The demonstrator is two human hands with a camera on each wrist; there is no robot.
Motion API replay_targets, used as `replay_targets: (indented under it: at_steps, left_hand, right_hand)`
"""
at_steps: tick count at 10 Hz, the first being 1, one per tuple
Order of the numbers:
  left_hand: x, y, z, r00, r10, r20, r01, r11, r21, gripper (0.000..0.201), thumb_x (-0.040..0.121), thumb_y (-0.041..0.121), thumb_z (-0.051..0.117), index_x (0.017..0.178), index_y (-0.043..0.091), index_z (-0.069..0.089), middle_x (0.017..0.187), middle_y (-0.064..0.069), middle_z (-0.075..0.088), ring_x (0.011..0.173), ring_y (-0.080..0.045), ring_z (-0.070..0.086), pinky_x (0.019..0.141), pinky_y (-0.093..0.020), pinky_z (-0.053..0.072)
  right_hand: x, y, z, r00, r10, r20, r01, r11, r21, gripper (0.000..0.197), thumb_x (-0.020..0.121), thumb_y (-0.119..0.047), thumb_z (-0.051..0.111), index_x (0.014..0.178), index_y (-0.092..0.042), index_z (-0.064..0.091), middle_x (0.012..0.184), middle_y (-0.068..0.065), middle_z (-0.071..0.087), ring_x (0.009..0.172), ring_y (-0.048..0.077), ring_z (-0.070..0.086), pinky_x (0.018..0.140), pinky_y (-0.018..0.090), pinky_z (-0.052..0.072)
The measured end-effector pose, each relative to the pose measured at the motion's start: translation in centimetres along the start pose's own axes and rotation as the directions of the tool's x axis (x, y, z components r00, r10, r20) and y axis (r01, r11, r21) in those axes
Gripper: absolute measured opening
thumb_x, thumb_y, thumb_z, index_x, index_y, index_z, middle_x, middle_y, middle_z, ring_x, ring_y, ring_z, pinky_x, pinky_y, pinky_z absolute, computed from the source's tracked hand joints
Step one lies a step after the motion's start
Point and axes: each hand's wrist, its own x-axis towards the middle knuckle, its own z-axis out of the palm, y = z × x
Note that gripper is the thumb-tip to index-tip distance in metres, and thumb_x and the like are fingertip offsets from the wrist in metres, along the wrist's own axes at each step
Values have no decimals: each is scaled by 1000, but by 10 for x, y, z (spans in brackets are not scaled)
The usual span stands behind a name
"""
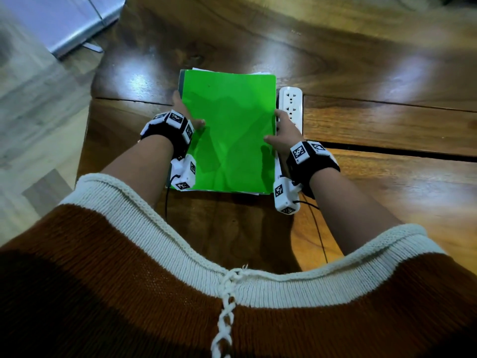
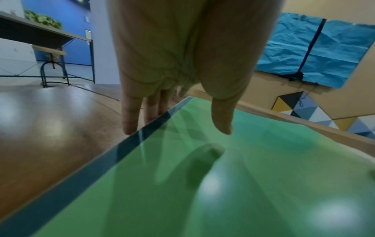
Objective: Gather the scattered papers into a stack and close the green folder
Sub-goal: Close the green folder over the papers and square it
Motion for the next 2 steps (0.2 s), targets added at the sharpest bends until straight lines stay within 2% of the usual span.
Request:
replay_targets:
  at_steps: [1,2]
  left_hand:
    - [-15,0,0,1000,10,19,-11,999,44,100,82,41,69,151,12,2,149,-21,34,133,-40,38,107,-54,35]
    - [-13,-5,7,998,53,28,-58,974,221,102,79,56,65,151,20,3,153,-17,28,135,-41,35,103,-58,38]
  right_hand:
    - [-15,14,-4,996,-48,78,52,997,-48,77,87,-12,65,149,-20,20,148,13,40,128,32,48,102,48,44]
    - [-28,30,-14,993,-83,83,85,996,-14,69,87,-10,63,147,-14,28,144,10,46,130,27,47,106,43,42]
